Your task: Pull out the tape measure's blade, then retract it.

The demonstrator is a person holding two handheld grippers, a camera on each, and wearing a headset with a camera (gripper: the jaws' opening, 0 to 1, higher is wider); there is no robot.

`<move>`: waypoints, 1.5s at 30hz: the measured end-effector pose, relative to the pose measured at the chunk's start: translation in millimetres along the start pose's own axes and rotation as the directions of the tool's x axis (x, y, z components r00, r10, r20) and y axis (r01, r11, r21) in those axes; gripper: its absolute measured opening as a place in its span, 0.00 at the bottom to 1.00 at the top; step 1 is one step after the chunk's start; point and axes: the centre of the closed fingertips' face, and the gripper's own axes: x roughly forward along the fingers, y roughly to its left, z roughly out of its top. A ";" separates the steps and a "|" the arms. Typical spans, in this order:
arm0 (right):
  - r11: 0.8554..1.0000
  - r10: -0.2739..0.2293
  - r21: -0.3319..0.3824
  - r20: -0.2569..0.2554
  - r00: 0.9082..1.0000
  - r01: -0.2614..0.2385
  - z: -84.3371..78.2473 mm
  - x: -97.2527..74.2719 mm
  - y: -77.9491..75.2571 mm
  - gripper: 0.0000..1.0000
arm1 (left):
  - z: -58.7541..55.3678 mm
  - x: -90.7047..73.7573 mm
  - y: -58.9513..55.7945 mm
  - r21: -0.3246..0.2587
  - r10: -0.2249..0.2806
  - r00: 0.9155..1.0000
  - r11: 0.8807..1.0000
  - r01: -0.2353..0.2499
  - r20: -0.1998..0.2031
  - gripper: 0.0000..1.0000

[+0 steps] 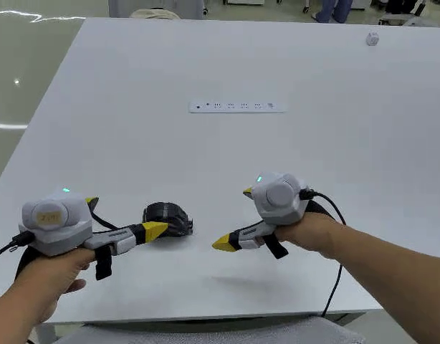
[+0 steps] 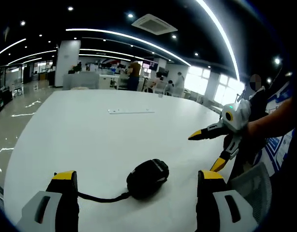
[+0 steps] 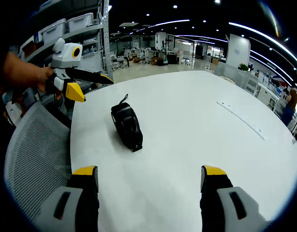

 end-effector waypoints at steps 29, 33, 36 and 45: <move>0.949 -0.258 0.208 0.082 0.963 0.236 -49.9 -123.9 -31.8 1.00 | -12.8 -69.9 34.1 0.038 -0.110 0.993 0.993 0.111 -0.033 1.00; 0.943 -0.270 0.223 0.082 0.959 0.246 -62.8 -138.8 -35.0 1.00 | -18.7 -82.0 50.5 0.014 -0.065 0.997 0.998 0.066 -0.027 1.00; 0.934 -0.290 0.238 0.074 0.954 0.266 -73.4 -147.9 -37.9 1.00 | -16.8 -87.3 55.6 0.034 -0.047 0.999 0.998 0.047 -0.002 1.00; 0.892 -0.358 0.317 0.062 0.932 0.322 -94.2 -186.3 -31.8 1.00 | 8.0 -109.1 51.1 0.080 -0.030 0.998 0.996 0.025 0.054 1.00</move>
